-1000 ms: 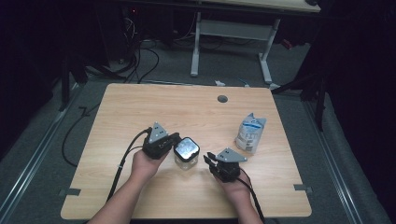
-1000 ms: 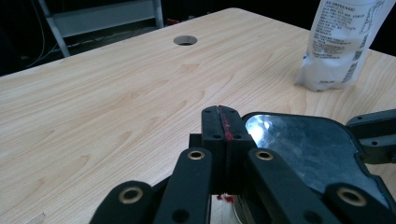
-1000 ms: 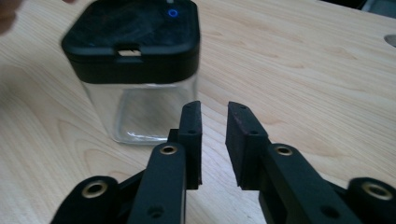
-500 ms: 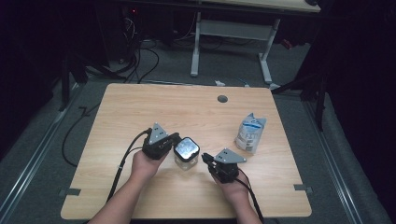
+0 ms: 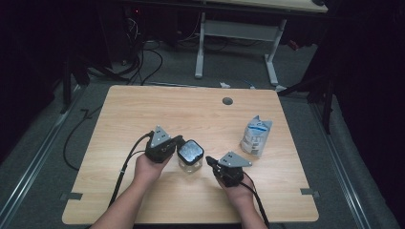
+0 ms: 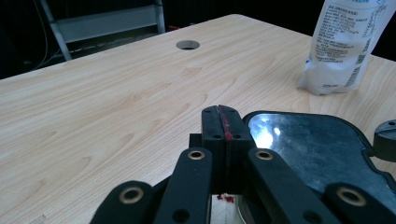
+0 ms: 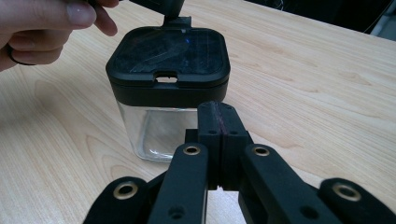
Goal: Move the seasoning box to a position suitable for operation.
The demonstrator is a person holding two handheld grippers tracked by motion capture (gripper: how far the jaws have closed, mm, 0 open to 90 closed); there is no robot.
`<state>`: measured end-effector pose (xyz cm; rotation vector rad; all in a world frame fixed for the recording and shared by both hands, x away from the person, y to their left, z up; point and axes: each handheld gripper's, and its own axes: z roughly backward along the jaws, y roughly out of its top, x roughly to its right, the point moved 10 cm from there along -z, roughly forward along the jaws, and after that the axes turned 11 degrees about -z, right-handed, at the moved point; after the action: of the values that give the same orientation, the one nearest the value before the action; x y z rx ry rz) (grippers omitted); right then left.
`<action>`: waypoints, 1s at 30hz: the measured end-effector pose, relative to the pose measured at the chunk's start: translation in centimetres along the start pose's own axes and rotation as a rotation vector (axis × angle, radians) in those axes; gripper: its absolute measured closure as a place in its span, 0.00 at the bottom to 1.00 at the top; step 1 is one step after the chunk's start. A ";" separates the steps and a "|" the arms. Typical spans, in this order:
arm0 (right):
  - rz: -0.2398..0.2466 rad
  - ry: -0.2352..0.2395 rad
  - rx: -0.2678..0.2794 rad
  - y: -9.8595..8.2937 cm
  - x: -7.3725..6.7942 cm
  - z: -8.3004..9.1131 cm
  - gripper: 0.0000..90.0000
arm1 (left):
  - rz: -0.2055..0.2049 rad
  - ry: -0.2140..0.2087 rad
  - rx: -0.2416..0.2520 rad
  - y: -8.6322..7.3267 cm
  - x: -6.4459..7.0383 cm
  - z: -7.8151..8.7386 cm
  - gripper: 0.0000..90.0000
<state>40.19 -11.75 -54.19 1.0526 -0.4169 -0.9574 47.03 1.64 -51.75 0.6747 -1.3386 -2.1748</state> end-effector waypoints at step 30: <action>0.006 0.022 0.010 0.2 -0.4 -0.4 1.00 | 0.011 0.002 0.004 0.0 0.0 0.0 1.00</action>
<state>40.33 -11.17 -54.17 1.0700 -0.4071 -0.9390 47.03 1.65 -51.79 0.6696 -1.3431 -2.1621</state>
